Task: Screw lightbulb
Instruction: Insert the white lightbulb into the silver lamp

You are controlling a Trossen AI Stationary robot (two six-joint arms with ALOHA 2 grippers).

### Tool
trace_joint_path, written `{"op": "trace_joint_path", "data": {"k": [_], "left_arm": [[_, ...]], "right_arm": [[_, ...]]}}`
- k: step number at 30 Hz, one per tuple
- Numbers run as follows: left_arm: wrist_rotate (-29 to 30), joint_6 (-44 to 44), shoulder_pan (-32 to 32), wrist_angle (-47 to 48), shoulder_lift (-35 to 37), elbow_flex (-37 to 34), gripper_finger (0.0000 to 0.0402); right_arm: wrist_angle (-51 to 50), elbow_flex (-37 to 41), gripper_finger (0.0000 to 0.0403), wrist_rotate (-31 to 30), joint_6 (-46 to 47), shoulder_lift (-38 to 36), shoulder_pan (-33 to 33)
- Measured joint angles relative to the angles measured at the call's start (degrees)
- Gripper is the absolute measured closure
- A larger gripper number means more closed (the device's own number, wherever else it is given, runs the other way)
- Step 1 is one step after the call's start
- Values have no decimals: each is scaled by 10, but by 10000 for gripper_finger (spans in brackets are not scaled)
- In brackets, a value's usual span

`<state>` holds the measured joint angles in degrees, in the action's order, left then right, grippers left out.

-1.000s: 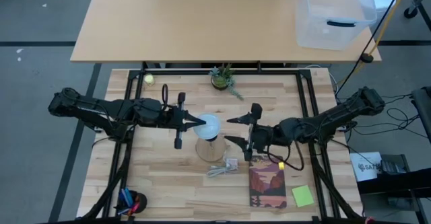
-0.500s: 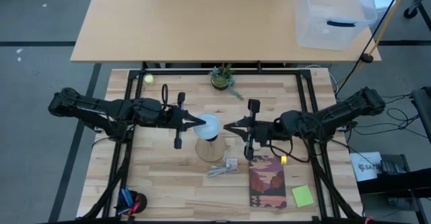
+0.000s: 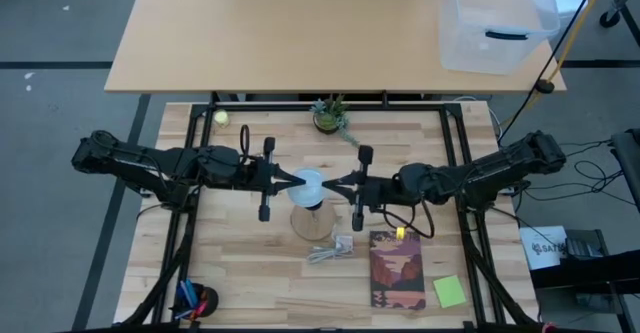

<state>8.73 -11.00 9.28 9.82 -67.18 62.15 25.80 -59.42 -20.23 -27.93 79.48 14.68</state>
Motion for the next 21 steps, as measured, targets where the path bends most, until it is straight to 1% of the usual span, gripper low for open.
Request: {"op": "trace_joint_path", "data": {"k": [2, 5, 7, 8, 12, 15, 18, 21], "left_arm": [[0, 0, 0, 0, 0, 0, 402], [0, 2, 0, 0, 0, 0, 402], [0, 5, 0, 0, 0, 0, 402], [0, 5, 0, 1, 0, 0, 402], [0, 5, 0, 1, 0, 0, 402], [0, 5, 0, 1, 0, 0, 402], [0, 5, 0, 1, 0, 0, 402], [0, 5, 0, 1, 0, 0, 402]], "right_arm": [[-3, 0, 402, -26, -13, -7, 6], [-37, 0, 402, -87, -22, -31, 25], [-73, 0, 403, -122, -2, -45, 38], [-85, 3, 403, -130, 15, -49, 42], [-118, 26, 403, -133, 95, -49, 46], [-114, 64, 403, -125, 152, -39, 46], [-51, 106, 403, -121, 175, -26, 45], [42, 137, 402, -80, 187, -8, 46]]}}
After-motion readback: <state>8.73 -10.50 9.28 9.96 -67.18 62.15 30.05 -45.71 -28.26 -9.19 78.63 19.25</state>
